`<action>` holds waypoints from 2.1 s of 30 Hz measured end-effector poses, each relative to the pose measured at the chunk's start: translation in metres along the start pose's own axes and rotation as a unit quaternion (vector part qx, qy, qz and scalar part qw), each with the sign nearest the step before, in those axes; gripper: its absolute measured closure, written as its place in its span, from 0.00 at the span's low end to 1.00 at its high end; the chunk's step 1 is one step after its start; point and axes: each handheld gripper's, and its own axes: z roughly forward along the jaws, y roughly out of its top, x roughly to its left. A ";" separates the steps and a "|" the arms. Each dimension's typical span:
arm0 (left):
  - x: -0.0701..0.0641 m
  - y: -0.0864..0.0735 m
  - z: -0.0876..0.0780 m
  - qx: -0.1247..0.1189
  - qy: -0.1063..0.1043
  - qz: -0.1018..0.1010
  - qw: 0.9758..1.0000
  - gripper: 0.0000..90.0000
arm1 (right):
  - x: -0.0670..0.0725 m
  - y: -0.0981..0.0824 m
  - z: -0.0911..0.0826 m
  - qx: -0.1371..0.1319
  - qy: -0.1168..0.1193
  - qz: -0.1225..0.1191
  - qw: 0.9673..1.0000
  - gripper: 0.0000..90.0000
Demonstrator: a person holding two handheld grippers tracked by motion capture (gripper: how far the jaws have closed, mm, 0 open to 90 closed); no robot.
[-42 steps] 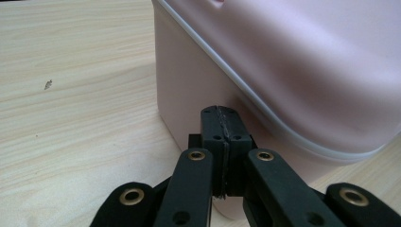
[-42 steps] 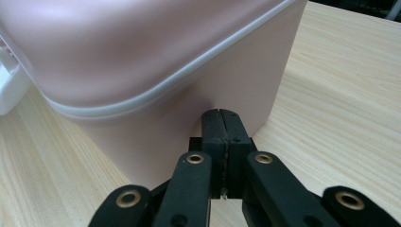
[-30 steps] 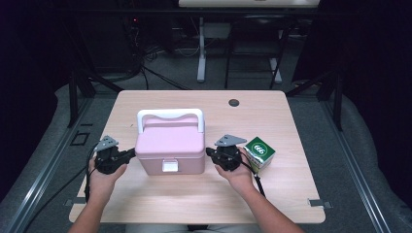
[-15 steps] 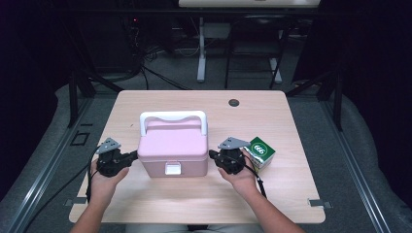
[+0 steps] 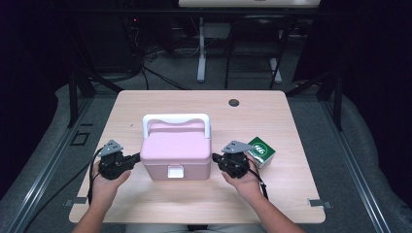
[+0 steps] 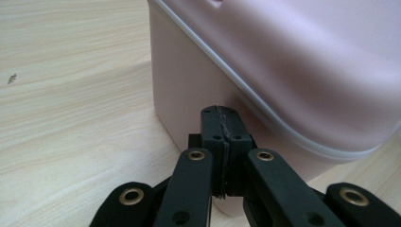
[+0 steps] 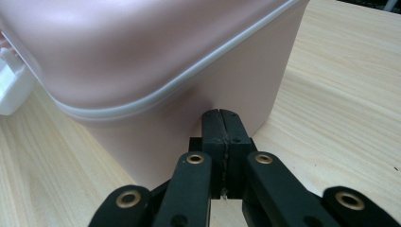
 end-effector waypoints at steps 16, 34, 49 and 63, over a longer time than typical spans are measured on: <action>-0.016 -0.004 -0.004 0.006 -0.018 0.005 1.000 1.00 | 0.001 -0.010 -0.019 0.000 0.002 0.002 1.000 1.00; -0.031 -0.011 -0.009 0.011 -0.032 0.009 0.999 1.00 | 0.010 -0.021 -0.042 0.005 0.005 -0.011 1.000 1.00; -0.036 -0.012 -0.010 0.016 -0.046 0.006 0.999 1.00 | 0.011 -0.025 -0.051 0.007 0.005 -0.003 1.000 1.00; -0.032 -0.008 -0.008 0.025 -0.047 0.005 0.999 0.96 | 0.009 -0.024 -0.050 0.014 0.008 -0.001 1.000 1.00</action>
